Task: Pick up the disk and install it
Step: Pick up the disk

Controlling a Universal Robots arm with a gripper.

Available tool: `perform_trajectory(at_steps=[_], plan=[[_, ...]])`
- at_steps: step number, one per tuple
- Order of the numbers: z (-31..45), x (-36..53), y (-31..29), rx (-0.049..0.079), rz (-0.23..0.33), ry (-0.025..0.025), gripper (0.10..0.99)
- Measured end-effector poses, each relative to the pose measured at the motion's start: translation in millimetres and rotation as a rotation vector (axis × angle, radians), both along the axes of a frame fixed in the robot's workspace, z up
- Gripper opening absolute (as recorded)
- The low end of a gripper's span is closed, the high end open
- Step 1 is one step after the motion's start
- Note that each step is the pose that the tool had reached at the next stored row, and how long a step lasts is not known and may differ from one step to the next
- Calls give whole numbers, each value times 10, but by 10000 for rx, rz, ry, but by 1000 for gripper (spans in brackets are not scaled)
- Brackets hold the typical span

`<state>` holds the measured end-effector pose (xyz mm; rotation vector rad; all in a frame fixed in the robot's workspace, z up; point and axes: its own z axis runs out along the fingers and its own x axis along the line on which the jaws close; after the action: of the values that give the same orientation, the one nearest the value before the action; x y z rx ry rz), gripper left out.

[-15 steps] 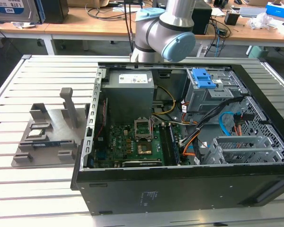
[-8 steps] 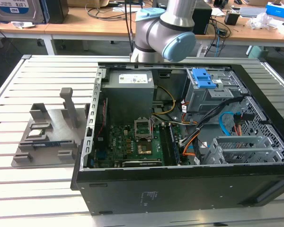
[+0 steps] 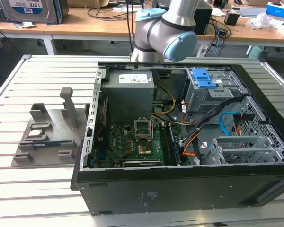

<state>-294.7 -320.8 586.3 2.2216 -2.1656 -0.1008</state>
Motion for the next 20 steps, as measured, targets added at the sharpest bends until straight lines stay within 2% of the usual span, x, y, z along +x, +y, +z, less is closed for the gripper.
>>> perform_trajectory(at_steps=[12,14,18,20], plan=[[0,356,0,0,1,2,365],[0,455,0,0,1,4,365],[0,579,0,-1,1,6,365],[0,689,0,0,1,7,365]])
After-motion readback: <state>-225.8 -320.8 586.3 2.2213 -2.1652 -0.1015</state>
